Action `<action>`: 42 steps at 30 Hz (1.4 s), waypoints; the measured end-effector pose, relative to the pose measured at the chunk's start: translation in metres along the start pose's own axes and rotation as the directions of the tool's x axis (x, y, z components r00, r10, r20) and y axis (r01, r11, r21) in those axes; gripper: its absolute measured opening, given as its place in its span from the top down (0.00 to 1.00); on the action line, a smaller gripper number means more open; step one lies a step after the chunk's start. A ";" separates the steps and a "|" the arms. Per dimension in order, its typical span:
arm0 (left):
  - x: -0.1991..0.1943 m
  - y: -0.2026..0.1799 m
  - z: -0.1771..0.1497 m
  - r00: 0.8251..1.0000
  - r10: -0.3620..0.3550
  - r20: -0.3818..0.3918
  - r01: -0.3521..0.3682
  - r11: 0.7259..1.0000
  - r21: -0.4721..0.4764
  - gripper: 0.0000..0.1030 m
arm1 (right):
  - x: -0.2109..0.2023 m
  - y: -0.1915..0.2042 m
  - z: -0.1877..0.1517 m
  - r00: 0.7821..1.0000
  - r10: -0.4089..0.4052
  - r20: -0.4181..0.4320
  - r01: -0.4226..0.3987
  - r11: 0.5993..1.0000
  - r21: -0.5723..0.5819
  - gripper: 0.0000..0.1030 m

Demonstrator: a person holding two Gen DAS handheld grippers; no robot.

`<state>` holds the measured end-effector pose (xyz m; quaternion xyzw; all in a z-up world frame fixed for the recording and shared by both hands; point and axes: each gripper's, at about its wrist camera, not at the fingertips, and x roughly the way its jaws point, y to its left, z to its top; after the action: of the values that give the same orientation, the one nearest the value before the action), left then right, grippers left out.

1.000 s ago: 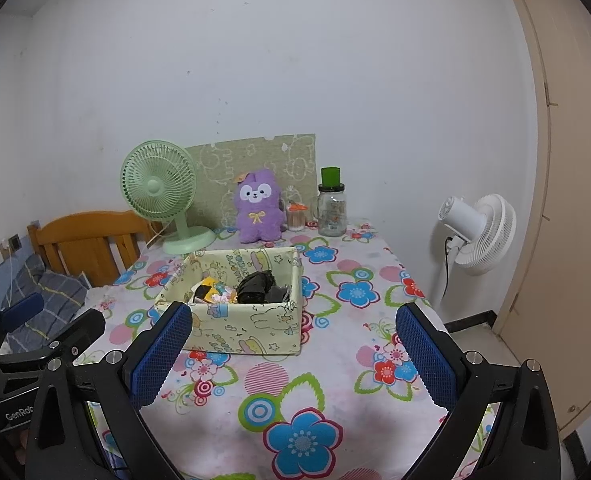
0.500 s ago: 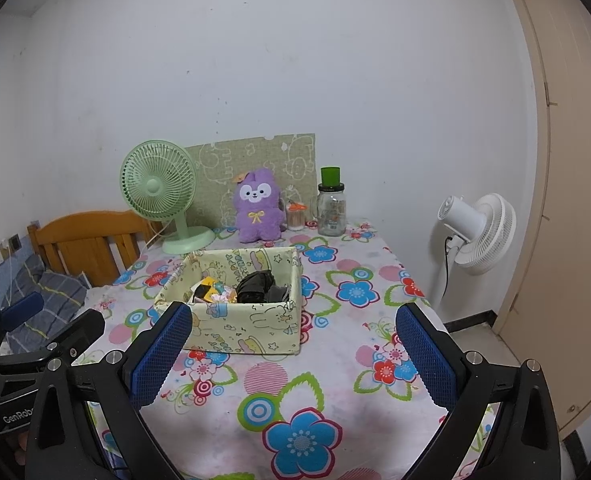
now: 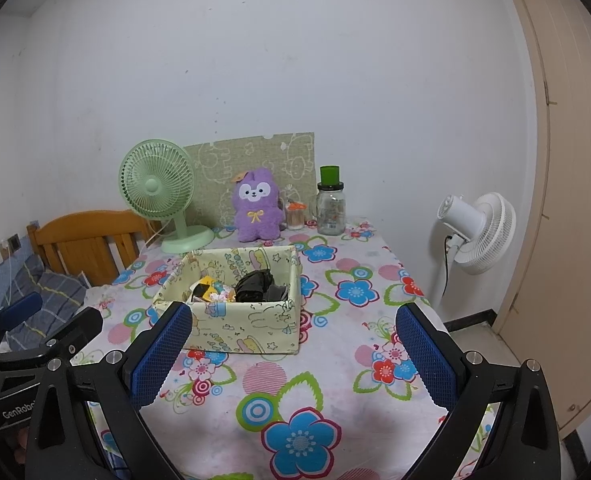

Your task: Organize soft objects

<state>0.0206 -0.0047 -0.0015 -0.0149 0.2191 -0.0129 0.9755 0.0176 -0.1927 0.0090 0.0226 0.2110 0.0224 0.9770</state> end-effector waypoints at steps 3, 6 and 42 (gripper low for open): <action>-0.001 0.000 0.000 1.000 0.001 0.004 -0.001 1.000 0.002 0.00 | 0.001 0.000 0.000 1.000 0.001 0.000 -0.001 1.000 0.001 0.00; -0.001 0.000 0.000 1.000 -0.003 0.007 0.003 1.000 0.004 0.00 | 0.001 0.000 0.000 1.000 0.000 0.000 0.000 1.000 0.000 0.00; -0.004 -0.002 0.000 1.000 0.000 0.015 0.000 1.000 0.023 0.00 | 0.001 0.001 -0.004 1.000 0.002 0.000 -0.002 1.000 0.005 0.00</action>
<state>0.0173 -0.0063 0.0005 -0.0038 0.2118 -0.0154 0.9772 0.0169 -0.1912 0.0050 0.0254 0.2109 0.0227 0.9769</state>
